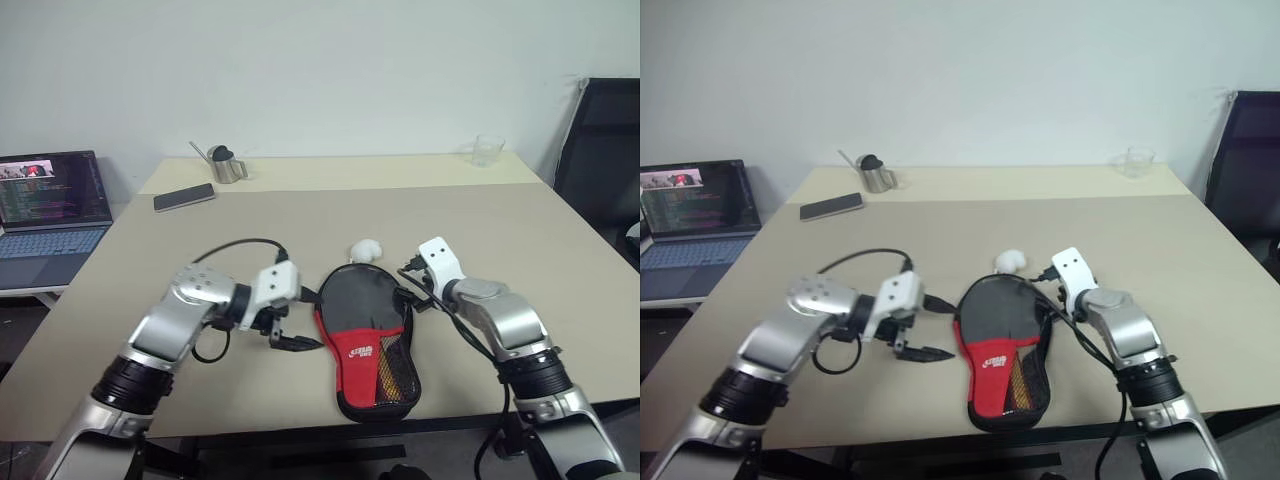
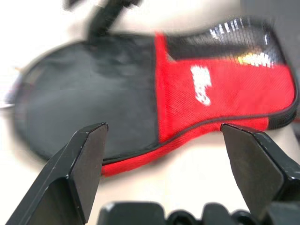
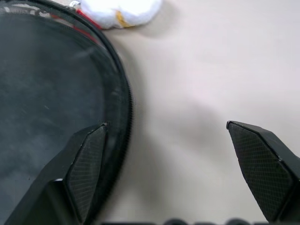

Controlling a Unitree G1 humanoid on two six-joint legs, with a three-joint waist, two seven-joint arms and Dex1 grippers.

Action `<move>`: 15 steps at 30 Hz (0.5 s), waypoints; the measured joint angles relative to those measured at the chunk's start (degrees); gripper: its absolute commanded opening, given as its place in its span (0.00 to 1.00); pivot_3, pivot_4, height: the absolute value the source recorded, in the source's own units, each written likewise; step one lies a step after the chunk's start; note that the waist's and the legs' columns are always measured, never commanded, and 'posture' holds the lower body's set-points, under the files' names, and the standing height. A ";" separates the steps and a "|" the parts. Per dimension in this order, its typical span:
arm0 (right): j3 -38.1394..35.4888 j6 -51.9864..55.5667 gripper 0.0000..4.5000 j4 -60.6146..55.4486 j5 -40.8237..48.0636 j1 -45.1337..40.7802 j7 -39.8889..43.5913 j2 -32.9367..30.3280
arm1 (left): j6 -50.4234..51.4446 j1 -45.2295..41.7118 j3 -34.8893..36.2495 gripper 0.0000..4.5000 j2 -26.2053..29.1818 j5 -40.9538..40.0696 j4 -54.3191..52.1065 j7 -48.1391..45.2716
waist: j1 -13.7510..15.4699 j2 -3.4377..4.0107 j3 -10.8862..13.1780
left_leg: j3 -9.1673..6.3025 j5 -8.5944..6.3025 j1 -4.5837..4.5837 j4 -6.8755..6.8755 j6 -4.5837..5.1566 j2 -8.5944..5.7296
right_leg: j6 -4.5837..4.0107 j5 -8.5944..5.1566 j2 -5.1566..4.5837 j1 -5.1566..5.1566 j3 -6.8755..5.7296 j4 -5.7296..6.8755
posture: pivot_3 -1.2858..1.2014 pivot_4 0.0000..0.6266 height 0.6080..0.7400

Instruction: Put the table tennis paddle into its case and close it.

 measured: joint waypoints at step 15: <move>-10.94 -10.35 1.00 24.10 6.67 -19.55 -7.30 14.02 | 2.32 -9.44 -4.52 0.93 -24.56 7.36 21.85 26.05 | -0.05 0.02 -0.01 | 0.10 0.16 -0.80 0.09 -0.27 -0.09 | -0.02 0.04 -0.08 -0.91 0.15 0.12 | 0.52 0.24 1.00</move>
